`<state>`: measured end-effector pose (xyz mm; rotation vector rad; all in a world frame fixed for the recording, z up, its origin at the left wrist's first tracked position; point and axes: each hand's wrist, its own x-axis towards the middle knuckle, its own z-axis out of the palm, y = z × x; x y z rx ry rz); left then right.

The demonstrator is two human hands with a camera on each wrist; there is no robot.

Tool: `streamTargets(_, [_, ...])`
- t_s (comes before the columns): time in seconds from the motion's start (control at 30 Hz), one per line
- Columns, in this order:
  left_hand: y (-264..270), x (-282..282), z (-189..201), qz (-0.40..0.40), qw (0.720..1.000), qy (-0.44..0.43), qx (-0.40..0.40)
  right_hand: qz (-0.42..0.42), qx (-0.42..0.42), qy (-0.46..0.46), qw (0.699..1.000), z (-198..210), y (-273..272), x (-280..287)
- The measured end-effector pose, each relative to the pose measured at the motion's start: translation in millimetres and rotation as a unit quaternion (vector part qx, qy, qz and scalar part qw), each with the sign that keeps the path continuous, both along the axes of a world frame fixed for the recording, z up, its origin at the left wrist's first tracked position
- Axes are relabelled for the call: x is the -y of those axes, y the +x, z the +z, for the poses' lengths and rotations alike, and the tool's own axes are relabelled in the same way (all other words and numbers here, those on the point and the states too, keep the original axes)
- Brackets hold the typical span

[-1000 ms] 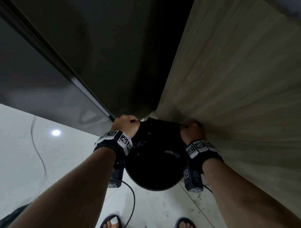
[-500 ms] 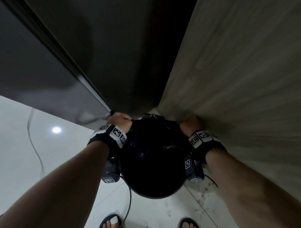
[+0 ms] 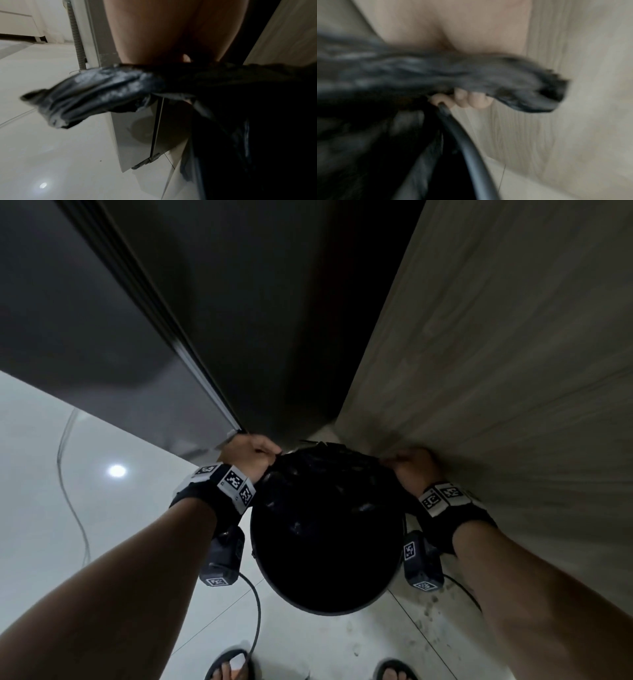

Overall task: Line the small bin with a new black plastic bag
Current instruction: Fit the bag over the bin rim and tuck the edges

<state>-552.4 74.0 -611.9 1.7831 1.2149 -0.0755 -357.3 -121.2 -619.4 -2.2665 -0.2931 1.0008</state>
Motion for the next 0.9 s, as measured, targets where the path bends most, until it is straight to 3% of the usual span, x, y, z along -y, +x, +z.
streamTargets(0.17, [3,2,-6,-0.026,0.998,0.039,-0.038,0.032,0.051,-0.073,0.995,-9,2,2])
streamTargets(0.27, [5,12,0,-0.082,0.994,0.065,-0.040,0.096,0.100,-0.121,0.983,-3,-7,9])
streamTargets(0.4, [-1,22,11,-0.144,0.983,0.109,-0.025,0.077,0.224,-0.026,0.971,6,-19,17])
streamTargets(0.47, [-6,25,17,-0.162,0.977,0.139,0.001,0.106,0.238,0.013,0.965,12,-27,18])
streamTargets(0.57, [-13,32,24,-0.190,0.971,0.142,-0.016,0.106,0.100,0.007,0.989,26,-35,20])
streamTargets(0.7, [-44,45,26,-0.162,0.979,0.113,-0.059,0.093,-0.053,-0.074,0.991,31,-41,46])
streamTargets(0.9, [-95,68,20,-0.157,0.979,0.016,-0.133,0.034,-0.075,-0.060,0.995,17,-65,92])
